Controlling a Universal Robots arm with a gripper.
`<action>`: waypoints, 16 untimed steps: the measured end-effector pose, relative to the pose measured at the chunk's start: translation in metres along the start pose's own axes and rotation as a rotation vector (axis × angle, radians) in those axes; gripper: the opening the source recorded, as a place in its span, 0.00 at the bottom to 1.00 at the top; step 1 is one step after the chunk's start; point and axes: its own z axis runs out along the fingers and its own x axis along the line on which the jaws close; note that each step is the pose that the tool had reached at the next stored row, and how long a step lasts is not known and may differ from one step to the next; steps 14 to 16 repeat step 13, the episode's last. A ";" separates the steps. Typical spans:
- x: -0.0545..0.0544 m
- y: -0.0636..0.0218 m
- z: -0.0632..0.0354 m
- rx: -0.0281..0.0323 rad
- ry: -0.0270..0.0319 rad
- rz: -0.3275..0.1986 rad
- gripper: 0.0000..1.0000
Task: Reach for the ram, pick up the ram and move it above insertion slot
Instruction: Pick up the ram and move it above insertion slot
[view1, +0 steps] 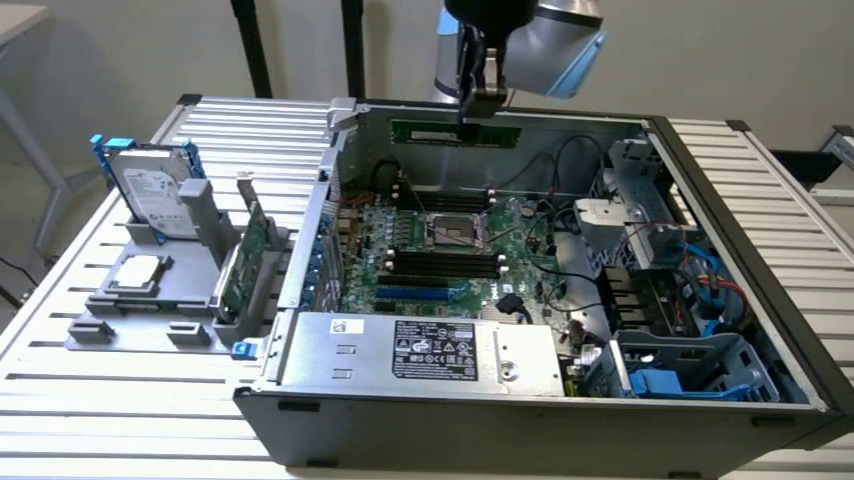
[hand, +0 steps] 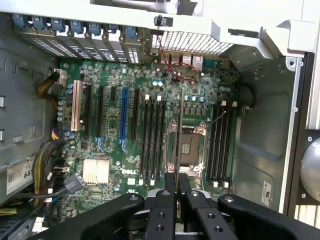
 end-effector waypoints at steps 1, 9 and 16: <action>-0.001 -0.0002 0.0014 0.0002 0.0001 0.001 0.14; -0.008 -0.0008 0.0088 0.0025 0.0018 0.007 0.14; -0.008 -0.0007 0.0088 0.0025 0.0020 0.007 0.14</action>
